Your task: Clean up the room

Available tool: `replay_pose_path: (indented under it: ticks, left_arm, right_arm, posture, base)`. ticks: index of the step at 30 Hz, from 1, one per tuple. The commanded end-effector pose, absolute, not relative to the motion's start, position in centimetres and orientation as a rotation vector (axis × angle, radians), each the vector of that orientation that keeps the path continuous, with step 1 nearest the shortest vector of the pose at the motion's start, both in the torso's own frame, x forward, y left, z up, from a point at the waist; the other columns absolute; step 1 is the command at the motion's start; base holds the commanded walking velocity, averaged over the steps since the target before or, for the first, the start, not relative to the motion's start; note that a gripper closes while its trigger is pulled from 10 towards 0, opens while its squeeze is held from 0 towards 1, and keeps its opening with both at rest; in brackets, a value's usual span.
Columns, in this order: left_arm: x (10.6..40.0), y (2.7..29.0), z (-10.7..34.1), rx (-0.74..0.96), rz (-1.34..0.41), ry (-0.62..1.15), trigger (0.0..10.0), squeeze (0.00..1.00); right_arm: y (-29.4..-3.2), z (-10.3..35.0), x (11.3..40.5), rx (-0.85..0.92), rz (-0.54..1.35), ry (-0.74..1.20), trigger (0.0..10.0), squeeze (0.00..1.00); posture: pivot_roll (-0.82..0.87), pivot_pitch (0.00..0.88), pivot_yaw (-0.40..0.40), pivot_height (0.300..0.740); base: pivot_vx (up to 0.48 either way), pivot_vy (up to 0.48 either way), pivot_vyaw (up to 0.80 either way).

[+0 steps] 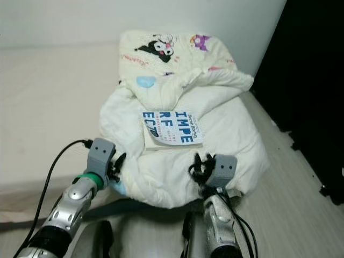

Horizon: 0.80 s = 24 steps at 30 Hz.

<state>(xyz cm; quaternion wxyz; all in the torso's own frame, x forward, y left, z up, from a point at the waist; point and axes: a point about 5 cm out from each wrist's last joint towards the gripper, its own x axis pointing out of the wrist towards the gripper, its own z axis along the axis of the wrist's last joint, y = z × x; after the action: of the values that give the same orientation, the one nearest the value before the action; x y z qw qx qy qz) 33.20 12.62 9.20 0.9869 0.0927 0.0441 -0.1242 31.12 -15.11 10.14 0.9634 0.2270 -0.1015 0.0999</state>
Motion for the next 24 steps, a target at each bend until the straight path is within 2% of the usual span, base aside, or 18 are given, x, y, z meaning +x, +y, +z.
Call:
replay_pose_path:
  ticks: [1, 2, 3, 4, 7, 8, 9, 10, 15, 19, 24]
  left_arm:
    - [33.0, 12.8, 8.9, 0.175, -0.249, 0.108, 10.0, 0.0]
    - [33.0, 12.7, 9.0, 0.173, -0.249, 0.103, 10.0, 0.0]
    - [33.2, 12.8, 9.5, 0.169, -0.245, 0.09, 10.0, 0.0]
    - [33.3, 12.8, 9.7, 0.168, -0.244, 0.084, 10.0, 0.0]
    - [33.4, 12.9, 10.0, 0.168, -0.242, 0.077, 10.0, 0.0]
    - [33.5, 12.9, 10.2, 0.167, -0.241, 0.074, 10.0, 0.0]
    - [33.5, 13.0, 10.4, 0.166, -0.24, 0.072, 10.0, 0.0]
    - [33.6, 13.1, 10.6, 0.165, -0.239, 0.069, 10.0, 0.0]
    - [33.5, 13.2, 11.6, 0.162, -0.242, 0.046, 10.0, 0.0]
    - [32.6, 13.5, 14.8, 0.152, -0.281, -0.066, 10.0, 0.0]
    - [31.6, 14.0, 16.2, 0.153, -0.297, -0.094, 10.0, 0.0]
  right_arm:
    - [-14.9, 10.5, 30.9, 0.596, 0.26, -0.21, 10.0, 0.0]
    - [-14.8, 11.0, 30.8, 0.664, 0.291, -0.224, 10.0, 0.0]
    - [-15.2, 11.6, 30.8, 0.833, 0.33, -0.259, 10.0, 0.0]
    - [-15.9, 11.5, 31.1, 0.897, 0.294, -0.274, 10.0, 0.0]
    - [-17.2, 11.0, 31.3, 0.976, 0.212, -0.29, 10.0, 0.0]
    - [-18.3, 10.2, 31.5, 1.015, 0.156, -0.286, 10.0, 0.11]
    - [-18.9, 9.7, 31.5, 1.038, 0.125, -0.283, 10.0, 0.11]
    - [-19.5, 9.0, 31.6, 1.06, 0.1, -0.272, 10.0, 1.0]
    - [-20.6, 8.2, 31.9, 1.136, 0.131, -0.23, 10.0, 1.0]
    - [-19.8, 8.4, 33.2, 1.192, 0.231, -0.142, 10.0, 1.0]
    - [-19.3, 8.2, 33.8, 1.227, 0.242, -0.102, 10.0, 1.0]
  posture:
    - [0.04, 0.11, 0.063, 0.575]
    - [0.04, 0.11, 0.063, 0.575]
    - [0.04, 0.111, 0.063, 0.575]
    - [0.05, 0.117, 0.063, 0.575]
    - [0.06, 0.12, 0.064, 0.575]
    - [0.06, 0.131, 0.07, 0.575]
    - [0.06, 0.131, 0.07, 0.575]
    - [0.07, 0.143, 0.078, 0.575]
    - [0.09, 0.163, 0.089, 0.575]
    - [0.16, 0.208, 0.078, 0.575]
    - [0.22, 0.24, 0.067, 0.575]
  base:
    - [0.0, 0.0, 0.0]
    - [0.0, 0.0, 0.0]
    - [0.0, 0.0, 0.0]
    - [0.0, 0.0, 0.0]
    - [0.0, 0.0, 0.0]
    - [0.0, 0.0, 0.0]
    - [0.0, 0.0, 0.0]
    - [0.0, 0.0, 0.0]
    - [0.0, 0.0, 0.0]
    - [0.0, 0.0, 0.0]
    - [0.0, 0.0, 0.0]
